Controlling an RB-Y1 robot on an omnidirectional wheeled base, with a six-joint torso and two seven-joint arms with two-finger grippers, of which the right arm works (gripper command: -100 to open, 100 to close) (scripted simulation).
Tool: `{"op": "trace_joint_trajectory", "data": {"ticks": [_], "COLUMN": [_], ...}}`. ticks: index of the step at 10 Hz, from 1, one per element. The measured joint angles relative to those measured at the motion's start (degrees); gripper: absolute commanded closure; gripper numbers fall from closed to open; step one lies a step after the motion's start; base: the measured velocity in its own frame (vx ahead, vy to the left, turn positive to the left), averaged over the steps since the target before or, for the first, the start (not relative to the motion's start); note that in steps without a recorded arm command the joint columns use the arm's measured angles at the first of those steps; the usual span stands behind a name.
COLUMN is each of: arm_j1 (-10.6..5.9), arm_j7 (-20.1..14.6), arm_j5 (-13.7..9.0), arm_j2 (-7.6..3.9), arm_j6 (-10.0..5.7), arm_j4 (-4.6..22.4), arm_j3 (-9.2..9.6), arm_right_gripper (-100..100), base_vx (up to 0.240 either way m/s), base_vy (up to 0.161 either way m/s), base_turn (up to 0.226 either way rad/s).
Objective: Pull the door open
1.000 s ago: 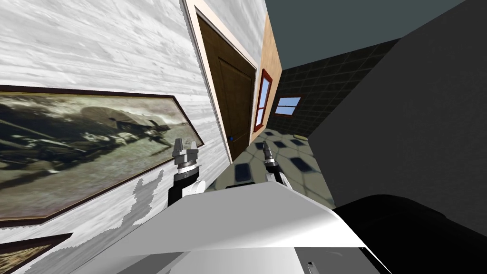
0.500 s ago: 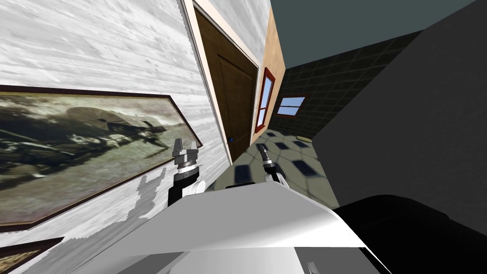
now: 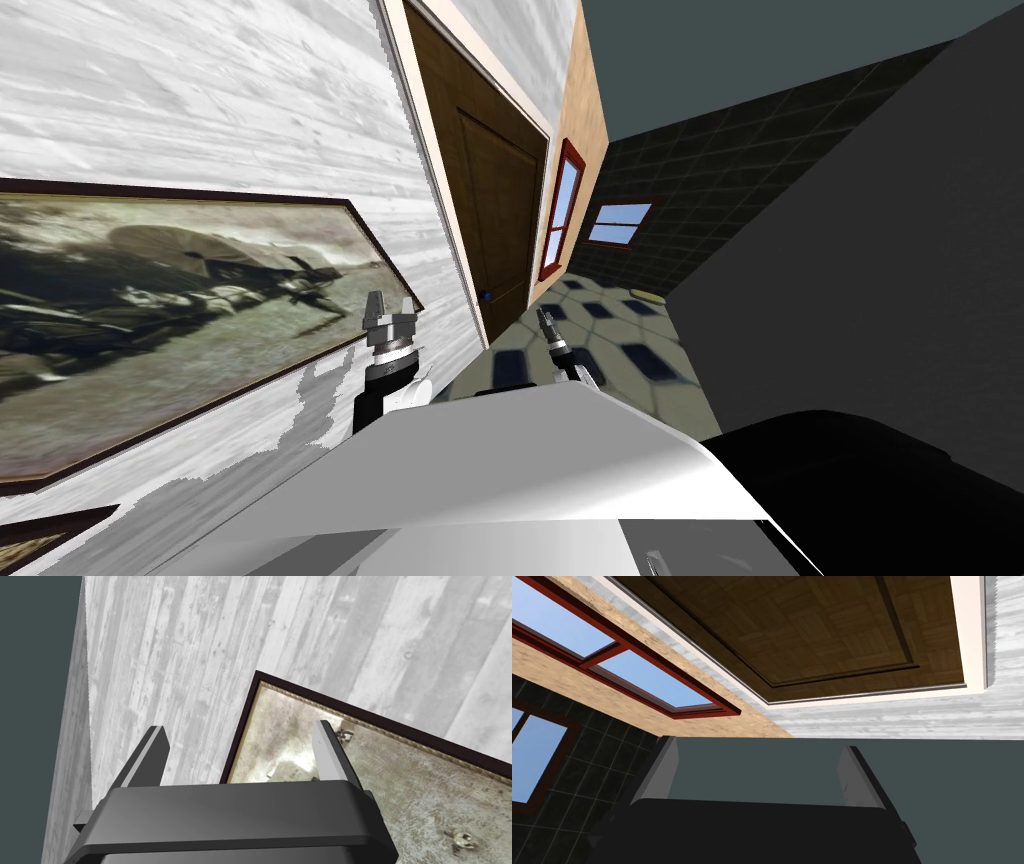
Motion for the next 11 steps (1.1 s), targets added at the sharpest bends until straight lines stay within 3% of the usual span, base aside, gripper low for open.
{"op": "trace_joint_trajectory", "data": {"ticks": [2,3,5,8,11], "arm_j1": [-1.26,-1.1,-2.21,-3.08,-4.24], "arm_j7": [2.83,4.13,7.07,11.32,15.45], "arm_j5": [2.02,2.99,4.85,7.96,10.6], "arm_j2": [0.07,-0.03,0.04,0.65,0.83], "arm_j6": [-0.46,-0.85,-2.44,-3.29,-5.46], "arm_j4": [2.86,3.71,7.51,10.95,15.85], "arm_j3": [0.19,0.36,0.29,0.9,0.88], "arm_right_gripper": [-100,-100,-100,-100,-100], "base_vx": [0.079,0.071,0.076,0.079,0.079], "base_vy": [-0.046,-0.045,-0.05,-0.034,-0.034], "base_turn": [0.068,0.063,0.063,0.067,0.061]}}
